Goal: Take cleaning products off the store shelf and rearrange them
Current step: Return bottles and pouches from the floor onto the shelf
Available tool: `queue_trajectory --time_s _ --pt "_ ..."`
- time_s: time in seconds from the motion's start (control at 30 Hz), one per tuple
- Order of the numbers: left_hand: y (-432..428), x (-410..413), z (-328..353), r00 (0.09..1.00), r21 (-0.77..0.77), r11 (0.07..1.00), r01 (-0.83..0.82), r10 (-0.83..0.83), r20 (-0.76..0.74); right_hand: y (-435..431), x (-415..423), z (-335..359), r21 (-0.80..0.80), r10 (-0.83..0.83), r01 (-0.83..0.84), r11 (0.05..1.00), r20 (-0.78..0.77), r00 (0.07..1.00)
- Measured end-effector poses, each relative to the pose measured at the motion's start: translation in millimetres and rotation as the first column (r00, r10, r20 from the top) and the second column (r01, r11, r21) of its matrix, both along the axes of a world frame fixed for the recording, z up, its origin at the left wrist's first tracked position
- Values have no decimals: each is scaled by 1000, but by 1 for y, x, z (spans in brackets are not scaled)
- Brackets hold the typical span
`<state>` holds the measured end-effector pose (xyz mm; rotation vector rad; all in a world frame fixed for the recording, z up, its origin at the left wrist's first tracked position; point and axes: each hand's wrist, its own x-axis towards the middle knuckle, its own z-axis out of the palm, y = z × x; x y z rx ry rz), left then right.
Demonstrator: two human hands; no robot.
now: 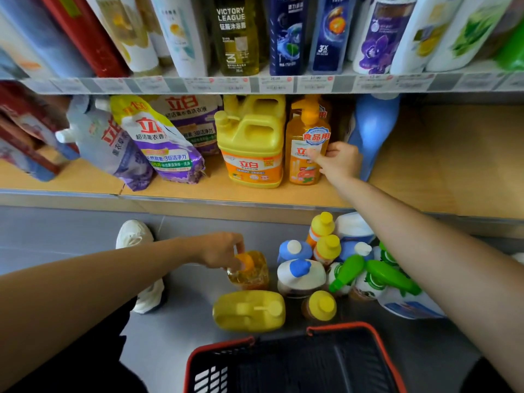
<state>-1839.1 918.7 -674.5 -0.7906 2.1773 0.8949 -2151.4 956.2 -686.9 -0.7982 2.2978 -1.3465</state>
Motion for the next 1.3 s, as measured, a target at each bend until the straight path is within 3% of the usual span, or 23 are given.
queue_trajectory --time_s 0.1,0.17,0.3,0.43,0.53,0.67,0.83,0.9,1.0,1.17,1.3 --pt "1 1 -3 985 159 975 -154 164 -47 9 -5 0 -6 83 -84 996 -29 996" --pt "-1 -3 -1 978 173 969 -174 191 -87 24 -10 -6 9 -8 9 1000 -89 996" --pt "-3 -18 11 972 50 988 -147 154 -179 55 -28 -14 20 -272 279 960 -167 948" --pt "-9 -33 36 948 -64 980 -188 164 -274 59 -52 -3 37 -235 237 971 -46 971" --pt "-17 -42 60 879 -83 949 -304 246 -409 49 -63 5 16 -142 143 990 -19 990" --pt "-21 -60 93 748 60 923 -380 345 -567 44 -72 7 25 -104 106 994 -66 992" --pt "-21 -99 117 580 194 884 -426 431 -691 71 -111 9 57 83 -79 995 -72 994" --pt "-18 -113 121 545 231 879 -417 446 -711 86 -129 7 69 68 -56 996 -176 982" --pt "-12 -131 124 521 250 886 -390 436 -734 100 -141 -2 94 -70 105 990 -317 946" --pt "-12 -150 121 446 239 880 -410 423 -789 95 -141 -8 34 -182 193 981 -200 963" --pt "-15 -159 108 503 165 895 -414 376 -778 87 -143 -9 -24 -251 251 968 -14 968"
